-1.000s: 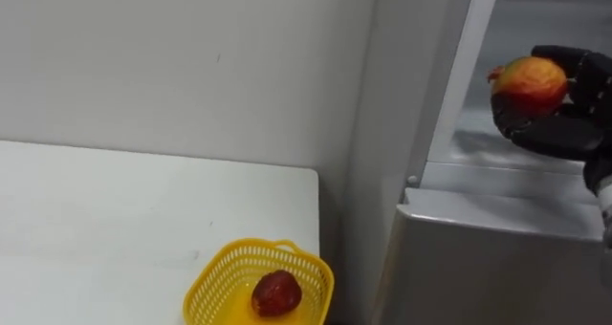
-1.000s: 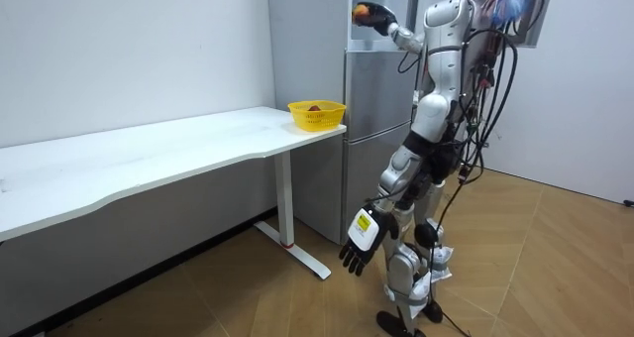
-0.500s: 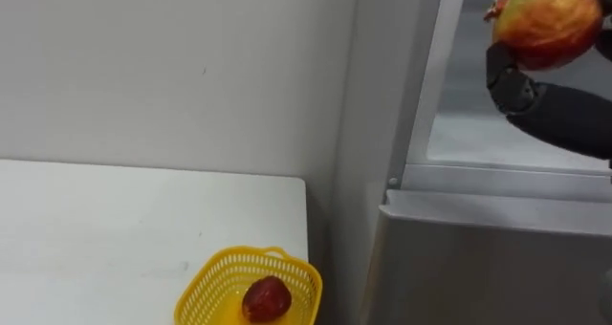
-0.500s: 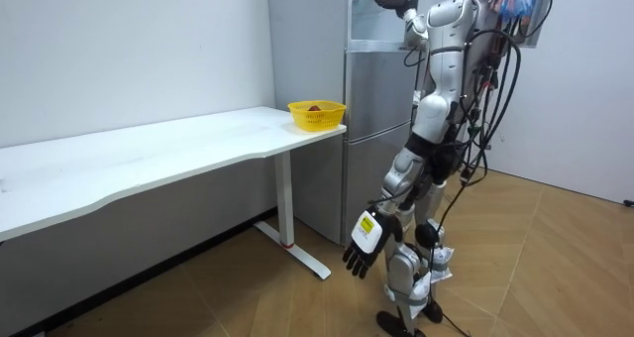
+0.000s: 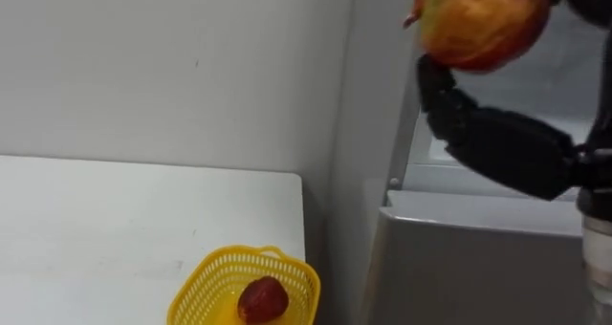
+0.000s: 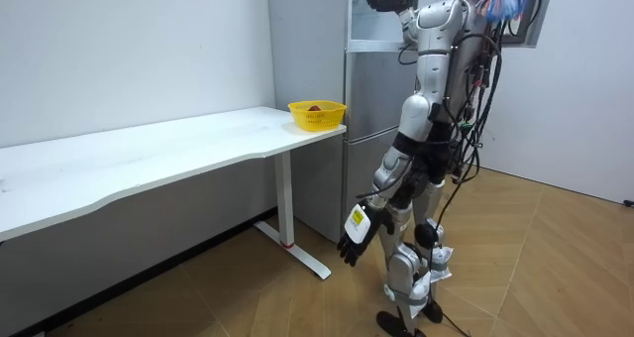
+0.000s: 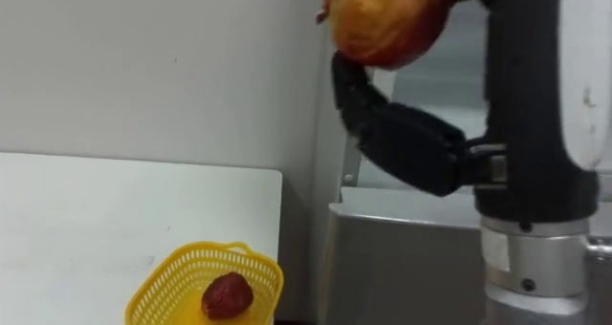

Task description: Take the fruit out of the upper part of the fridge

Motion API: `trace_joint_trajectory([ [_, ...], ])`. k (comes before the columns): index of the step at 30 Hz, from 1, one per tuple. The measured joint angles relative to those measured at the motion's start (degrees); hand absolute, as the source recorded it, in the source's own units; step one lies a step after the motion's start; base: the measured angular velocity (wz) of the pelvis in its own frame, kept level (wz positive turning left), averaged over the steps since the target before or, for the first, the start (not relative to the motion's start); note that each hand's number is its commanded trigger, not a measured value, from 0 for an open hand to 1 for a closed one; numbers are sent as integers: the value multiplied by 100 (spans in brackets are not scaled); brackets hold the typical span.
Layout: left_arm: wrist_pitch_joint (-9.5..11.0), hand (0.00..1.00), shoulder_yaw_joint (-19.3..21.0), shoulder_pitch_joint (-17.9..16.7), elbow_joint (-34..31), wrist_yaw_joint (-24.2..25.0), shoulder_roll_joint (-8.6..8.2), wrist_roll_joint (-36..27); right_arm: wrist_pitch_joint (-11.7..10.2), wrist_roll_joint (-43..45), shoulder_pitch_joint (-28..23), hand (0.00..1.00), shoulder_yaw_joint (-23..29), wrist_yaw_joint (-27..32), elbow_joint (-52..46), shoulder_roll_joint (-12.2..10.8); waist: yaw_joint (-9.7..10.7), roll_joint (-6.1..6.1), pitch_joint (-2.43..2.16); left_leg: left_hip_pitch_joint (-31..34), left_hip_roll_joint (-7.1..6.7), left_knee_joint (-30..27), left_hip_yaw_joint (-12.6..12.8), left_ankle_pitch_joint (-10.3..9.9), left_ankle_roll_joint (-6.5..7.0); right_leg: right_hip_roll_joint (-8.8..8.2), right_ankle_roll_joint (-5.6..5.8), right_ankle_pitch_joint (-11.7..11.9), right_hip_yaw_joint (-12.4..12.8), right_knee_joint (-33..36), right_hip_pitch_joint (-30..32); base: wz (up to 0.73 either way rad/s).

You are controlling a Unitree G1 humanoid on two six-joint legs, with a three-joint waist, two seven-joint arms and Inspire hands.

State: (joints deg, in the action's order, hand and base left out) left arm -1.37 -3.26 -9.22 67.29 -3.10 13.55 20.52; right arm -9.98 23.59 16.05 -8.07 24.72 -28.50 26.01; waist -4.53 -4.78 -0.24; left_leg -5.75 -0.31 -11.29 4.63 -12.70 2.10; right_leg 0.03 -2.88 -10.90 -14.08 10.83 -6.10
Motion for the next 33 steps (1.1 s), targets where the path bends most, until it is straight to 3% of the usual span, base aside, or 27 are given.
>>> trace_joint_trajectory([
  [2, 16, 0, -126, 94, 42, 32, -1, -56, -1, 83, -9, 100, -213, -139, 35, -19, -64, -22, 12, 0, 0, -1, -11, 0, 0, -3, 1, 1, -15, 1, -6, 0],
  [6, 5, 0, -284, 193, 187, 141, 18, -68, -5, 540, -16, 100, -770, -305, 437, -272, -272, -47, 84, 24, 14, 8, -8, -12, -3, -8, -3, 7, -46, 31, 14, 0],
  [11, -87, 0, -397, 226, 201, 238, 21, -75, 84, 829, -87, 100, -1383, -748, 1167, -672, -529, -8, 109, 66, 16, -21, -17, -13, -3, -12, -3, 7, -47, 85, 64, 1],
  [14, -118, 0, -492, 214, 195, 265, 6, -77, 189, 845, -88, 100, -1580, -1007, 1561, -804, -548, 22, 122, 157, -8, -88, -109, -18, 8, -34, -2, 7, -120, 82, 79, 16],
  [22, -117, 0, -492, 225, 122, 385, 5, -73, 255, 1057, -97, 100, -1707, -1176, 2036, -855, -665, 114, 84, 297, -38, -193, -217, -26, 26, -71, 7, 8, -288, 87, 125, 7],
  [33, -139, 0, -489, 253, 41, 403, 8, -20, 379, 1024, -97, 100, -1855, -1368, 2931, -848, -842, 77, 48, 324, -47, -224, -243, -25, 27, -83, 9, 5, -331, 71, 118, 1],
])
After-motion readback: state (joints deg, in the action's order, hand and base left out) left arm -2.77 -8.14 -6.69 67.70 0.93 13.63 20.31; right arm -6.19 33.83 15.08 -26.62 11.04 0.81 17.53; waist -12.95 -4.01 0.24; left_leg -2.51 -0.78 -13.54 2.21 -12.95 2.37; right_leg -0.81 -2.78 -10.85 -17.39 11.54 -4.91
